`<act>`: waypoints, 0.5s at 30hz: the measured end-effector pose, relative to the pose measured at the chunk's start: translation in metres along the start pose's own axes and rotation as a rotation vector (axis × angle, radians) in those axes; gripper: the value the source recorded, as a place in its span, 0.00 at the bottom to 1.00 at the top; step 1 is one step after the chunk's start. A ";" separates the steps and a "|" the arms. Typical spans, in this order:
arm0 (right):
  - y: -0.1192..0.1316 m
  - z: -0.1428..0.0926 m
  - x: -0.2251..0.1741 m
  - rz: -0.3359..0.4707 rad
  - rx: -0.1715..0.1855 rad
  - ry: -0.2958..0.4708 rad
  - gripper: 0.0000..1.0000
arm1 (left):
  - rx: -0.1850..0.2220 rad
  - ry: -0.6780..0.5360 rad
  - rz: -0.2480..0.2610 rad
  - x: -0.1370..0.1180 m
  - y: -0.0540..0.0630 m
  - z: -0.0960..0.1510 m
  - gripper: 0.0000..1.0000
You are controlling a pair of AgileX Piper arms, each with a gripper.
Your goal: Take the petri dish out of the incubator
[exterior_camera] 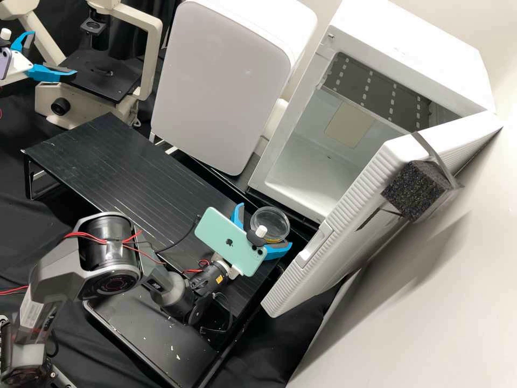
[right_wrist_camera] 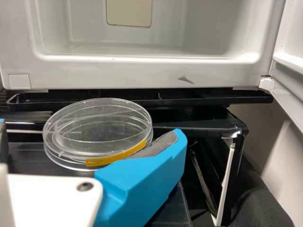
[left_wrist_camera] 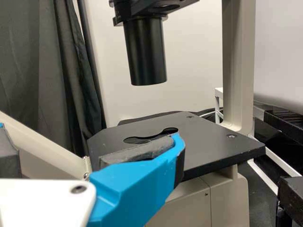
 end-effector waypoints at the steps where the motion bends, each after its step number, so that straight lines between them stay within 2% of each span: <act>1: 0.000 0.000 0.001 0.001 -0.001 0.001 1.00 | 0.000 0.000 0.000 0.000 0.000 0.000 1.00; 15: 0.011 0.012 0.024 0.017 -0.023 -0.001 1.00 | 0.000 0.000 0.000 0.000 0.000 0.000 1.00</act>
